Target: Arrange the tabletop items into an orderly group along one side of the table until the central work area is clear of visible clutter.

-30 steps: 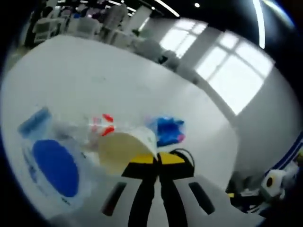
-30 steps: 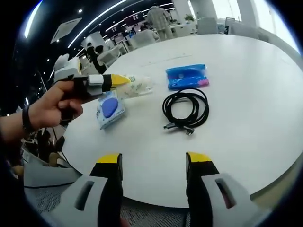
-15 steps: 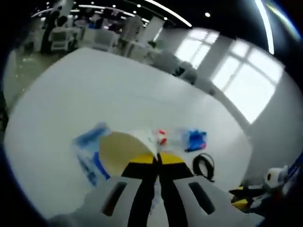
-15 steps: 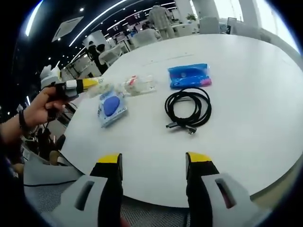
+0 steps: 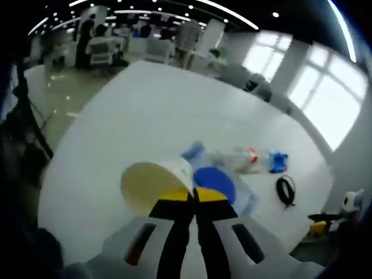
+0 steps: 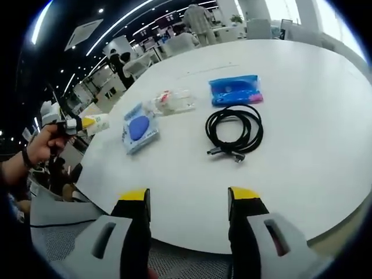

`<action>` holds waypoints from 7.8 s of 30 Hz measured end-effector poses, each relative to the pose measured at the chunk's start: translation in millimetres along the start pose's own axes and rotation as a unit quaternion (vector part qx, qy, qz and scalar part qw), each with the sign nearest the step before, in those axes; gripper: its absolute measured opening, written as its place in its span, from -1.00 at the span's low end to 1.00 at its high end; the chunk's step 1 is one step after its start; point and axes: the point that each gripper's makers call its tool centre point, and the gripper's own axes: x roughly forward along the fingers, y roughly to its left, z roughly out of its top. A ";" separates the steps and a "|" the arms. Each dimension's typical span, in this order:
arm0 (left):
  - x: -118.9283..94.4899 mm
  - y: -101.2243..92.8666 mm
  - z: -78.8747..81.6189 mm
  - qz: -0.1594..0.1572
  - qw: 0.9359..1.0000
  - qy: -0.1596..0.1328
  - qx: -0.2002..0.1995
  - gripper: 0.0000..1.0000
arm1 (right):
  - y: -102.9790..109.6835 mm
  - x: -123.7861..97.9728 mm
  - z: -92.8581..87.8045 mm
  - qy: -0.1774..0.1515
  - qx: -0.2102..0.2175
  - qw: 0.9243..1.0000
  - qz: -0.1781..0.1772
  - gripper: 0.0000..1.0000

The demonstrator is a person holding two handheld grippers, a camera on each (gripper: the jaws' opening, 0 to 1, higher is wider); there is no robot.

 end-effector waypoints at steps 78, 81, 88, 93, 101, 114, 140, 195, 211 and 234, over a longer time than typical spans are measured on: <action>-35.0 -50.0 -54.8 -0.007 0.997 0.015 0.071 0.02 | 7.3 -3.6 11.0 -0.024 -0.007 1.000 0.011 0.07; -38.6 -58.6 -57.5 -0.020 0.997 0.010 0.070 0.13 | 10.0 -3.9 11.7 -0.023 -0.028 0.999 0.009 0.08; -36.3 -65.9 -61.0 -0.031 0.997 -0.001 0.076 0.22 | 18.4 -2.3 13.5 -0.024 -0.058 0.998 0.018 0.10; -36.7 -73.8 -66.3 -0.047 0.996 -0.017 0.069 0.31 | 22.9 -1.2 11.9 -0.023 -0.059 0.998 0.029 0.10; -36.6 -79.5 -70.1 -0.060 0.996 -0.026 0.063 0.42 | 33.4 0.7 11.6 -0.018 -0.079 0.996 0.042 0.18; -36.7 -83.8 -65.5 -0.091 0.995 -0.042 0.030 0.47 | 20.5 -2.8 20.2 -0.046 -0.046 0.998 0.027 0.30; -12.2 -134.3 -44.2 -0.147 0.985 -0.066 -0.066 0.41 | 18.7 2.8 14.9 -0.020 -0.111 0.994 0.004 0.35; 177.4 -95.2 12.0 -0.047 0.902 -0.089 -0.419 -0.23 | 19.2 7.5 3.1 0.005 -0.091 0.996 0.017 0.22; 195.0 -83.2 18.8 -0.020 0.881 -0.089 -0.464 -0.57 | 17.6 7.7 1.1 0.010 -0.084 0.996 0.017 0.22; 151.8 -135.7 62.1 -0.128 0.935 -0.112 -0.312 -0.63 | 21.8 8.2 1.0 0.010 -0.096 0.995 0.021 0.22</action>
